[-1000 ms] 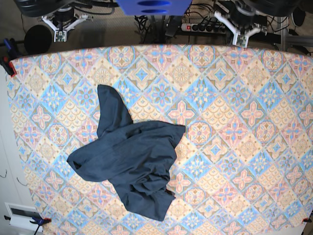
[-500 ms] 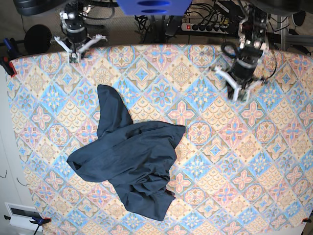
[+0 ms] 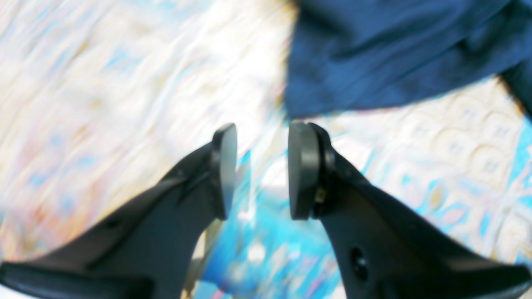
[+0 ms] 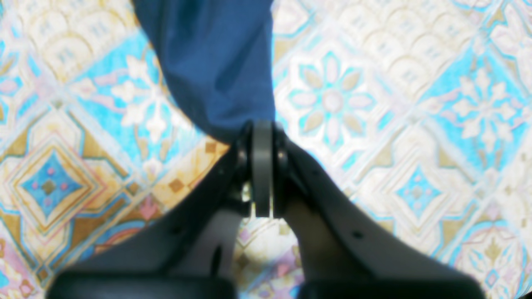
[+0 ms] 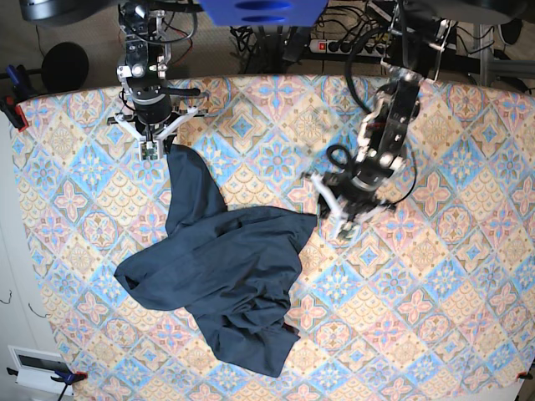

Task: Layout the t-shirt on the table in an organized manner, then fold the t-shirt properly
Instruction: 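Reach both grippers down and grasp the navy t-shirt fabric, then lift and drag the t-shirt with the left gripper, then release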

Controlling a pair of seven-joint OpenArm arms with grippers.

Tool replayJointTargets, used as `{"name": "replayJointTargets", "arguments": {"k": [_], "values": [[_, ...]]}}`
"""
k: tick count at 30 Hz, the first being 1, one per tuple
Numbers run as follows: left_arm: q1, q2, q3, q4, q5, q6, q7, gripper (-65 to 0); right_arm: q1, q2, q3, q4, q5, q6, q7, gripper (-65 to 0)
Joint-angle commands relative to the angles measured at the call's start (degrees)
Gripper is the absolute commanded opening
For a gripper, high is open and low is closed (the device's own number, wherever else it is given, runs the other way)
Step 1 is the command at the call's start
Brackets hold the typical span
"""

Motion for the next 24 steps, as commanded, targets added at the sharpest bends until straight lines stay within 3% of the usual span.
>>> {"name": "replayJointTargets", "arguments": {"k": [1, 10, 16, 24], "values": [[-2.4, 0.1, 0.5, -0.6, 0.2, 0.3, -1.2, -43.5, 0.3, 0.1, -0.1, 1.0, -0.1, 0.0, 1.3, -65.0], [-11.1, 3.4, 8.6, -14.3, 0.2, 0.3, -3.9, -41.9, 0.4, 0.1, -0.7, 1.0, -0.1, 0.0, 1.3, -65.0], [-12.2, 4.3, 11.7, -16.0, -0.2, 0.4, -3.4, -20.7, 1.1, 0.1, -0.6, 1.0, -0.1, 0.0, 1.3, -65.0], [-14.2, 5.0, 13.1, -19.5, -0.2, 0.3, -3.9, -23.3, 1.5, 0.1, -0.7, 0.9, -0.1, 0.0, 1.3, -65.0]]}}
